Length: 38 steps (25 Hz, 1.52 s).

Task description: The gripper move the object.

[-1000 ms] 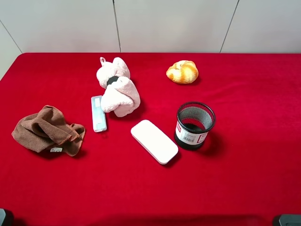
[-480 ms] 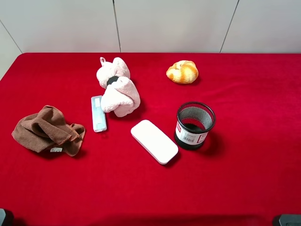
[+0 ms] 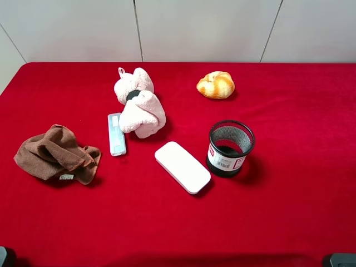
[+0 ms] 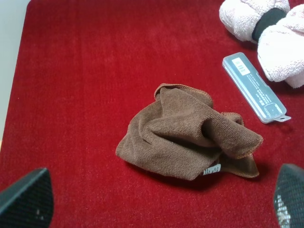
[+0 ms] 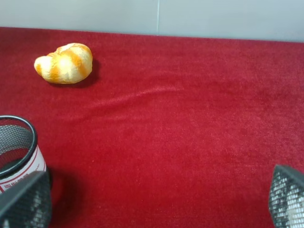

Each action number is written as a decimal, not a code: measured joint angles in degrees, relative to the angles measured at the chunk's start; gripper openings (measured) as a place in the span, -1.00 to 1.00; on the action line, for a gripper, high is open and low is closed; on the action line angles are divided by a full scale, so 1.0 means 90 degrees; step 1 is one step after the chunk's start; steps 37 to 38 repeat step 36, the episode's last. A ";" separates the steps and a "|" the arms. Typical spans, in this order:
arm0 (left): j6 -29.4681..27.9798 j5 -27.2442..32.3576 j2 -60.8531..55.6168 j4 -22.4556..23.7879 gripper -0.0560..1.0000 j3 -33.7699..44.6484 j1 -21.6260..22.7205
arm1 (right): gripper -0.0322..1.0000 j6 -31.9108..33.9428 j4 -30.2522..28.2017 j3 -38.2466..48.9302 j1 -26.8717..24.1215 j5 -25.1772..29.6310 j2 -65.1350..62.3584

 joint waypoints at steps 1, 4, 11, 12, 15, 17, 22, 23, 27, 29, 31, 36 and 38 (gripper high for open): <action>0.0000 0.0000 0.0000 0.0000 0.84 0.0000 0.0000 | 0.41 0.0000 0.0000 0.0000 0.0000 0.0000 0.0000; 0.0000 0.0000 0.0000 0.0000 0.84 0.0000 0.0000 | 0.41 0.0000 0.0000 0.0000 0.0000 0.0000 0.0000; 0.0000 0.0000 0.0000 0.0000 0.84 0.0000 0.0000 | 0.41 0.0000 0.0000 0.0000 0.0000 -0.0005 0.0000; 0.0000 0.0000 0.0000 0.0000 0.84 0.0000 0.0000 | 0.41 0.0000 0.0000 0.0000 0.0000 -0.0007 0.0000; 0.0000 0.0000 0.0000 0.0000 0.84 0.0000 0.0000 | 0.41 0.0000 0.0000 0.0000 0.0000 -0.0007 0.0000; 0.0000 0.0000 0.0000 0.0000 0.84 0.0000 0.0000 | 0.41 0.0000 0.0000 0.0000 0.0000 -0.0012 0.0000; 0.0000 0.0000 0.0000 0.0000 0.84 0.0000 0.0000 | 0.41 0.0000 0.0000 0.0000 0.0000 -0.0013 0.0000; 0.0000 0.0000 0.0000 0.0000 0.84 0.0000 0.0000 | 0.41 0.0000 0.0000 0.0000 0.0000 -0.0013 0.0000; 0.0000 0.0000 0.0000 0.0000 0.84 0.0000 0.0000 | 0.41 0.0000 0.0000 0.0000 0.0000 -0.0013 0.0000; 0.0000 0.0000 0.0000 0.0000 0.84 0.0000 0.0000 | 0.41 0.0000 0.0000 0.0000 0.0000 -0.0013 0.0000; 0.0000 0.0000 0.0000 0.0000 0.84 0.0000 0.0000 | 0.41 0.0000 0.0000 0.0000 0.0000 -0.0013 0.0000; 0.0000 0.0000 0.0000 0.0000 0.84 0.0000 0.0000 | 0.41 0.0000 0.0000 0.0000 0.0000 -0.0013 0.0000; 0.0000 0.0000 0.0000 0.0000 0.84 0.0000 0.0000 | 0.41 0.0000 0.0000 0.0000 0.0000 -0.0013 0.0000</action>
